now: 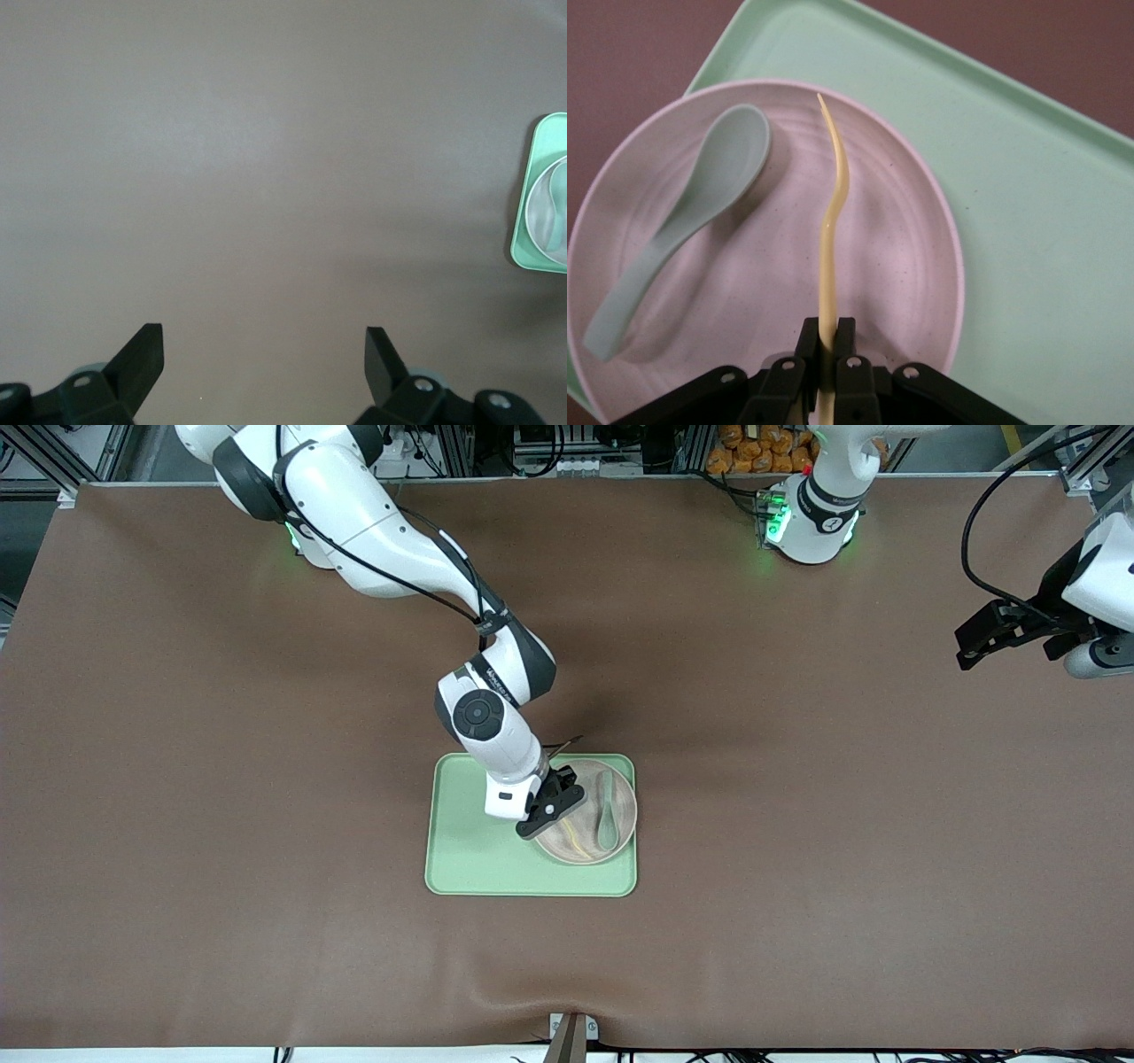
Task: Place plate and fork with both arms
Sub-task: 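Lift the fork out of the plate with the right gripper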
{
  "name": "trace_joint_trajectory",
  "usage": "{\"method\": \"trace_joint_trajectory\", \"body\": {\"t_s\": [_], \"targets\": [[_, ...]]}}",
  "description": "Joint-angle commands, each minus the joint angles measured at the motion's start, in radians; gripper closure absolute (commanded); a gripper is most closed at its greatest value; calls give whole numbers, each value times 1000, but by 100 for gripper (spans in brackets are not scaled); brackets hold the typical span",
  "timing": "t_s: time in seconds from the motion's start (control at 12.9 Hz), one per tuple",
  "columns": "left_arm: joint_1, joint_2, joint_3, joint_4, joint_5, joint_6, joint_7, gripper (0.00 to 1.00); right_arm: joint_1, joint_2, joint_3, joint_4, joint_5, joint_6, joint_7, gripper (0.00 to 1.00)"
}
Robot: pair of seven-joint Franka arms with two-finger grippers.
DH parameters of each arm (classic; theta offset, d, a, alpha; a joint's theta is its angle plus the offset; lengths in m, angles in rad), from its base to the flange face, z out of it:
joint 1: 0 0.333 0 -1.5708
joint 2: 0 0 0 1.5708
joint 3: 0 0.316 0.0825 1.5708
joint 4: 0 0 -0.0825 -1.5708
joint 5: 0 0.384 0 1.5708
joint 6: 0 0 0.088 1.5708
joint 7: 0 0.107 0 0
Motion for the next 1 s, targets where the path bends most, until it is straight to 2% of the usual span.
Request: {"method": "trace_joint_trajectory", "body": {"t_s": [0.0,0.23,0.54,0.77,0.93], "targets": [[0,-22,8,1,-19,-14,16,0,-39,-67,5,-13,5,-65,44,100],[2,-21,8,1,-19,-14,16,0,-116,-104,7,-16,29,-177,63,100],[3,-22,11,1,-19,-16,16,0,-180,-174,-6,-97,28,-199,98,100],[3,-21,14,0,-19,-14,19,0,-203,-280,-6,-285,26,-147,192,100],[3,-21,14,0,-21,-16,16,0,-194,-292,-7,-370,26,-44,267,100]]}}
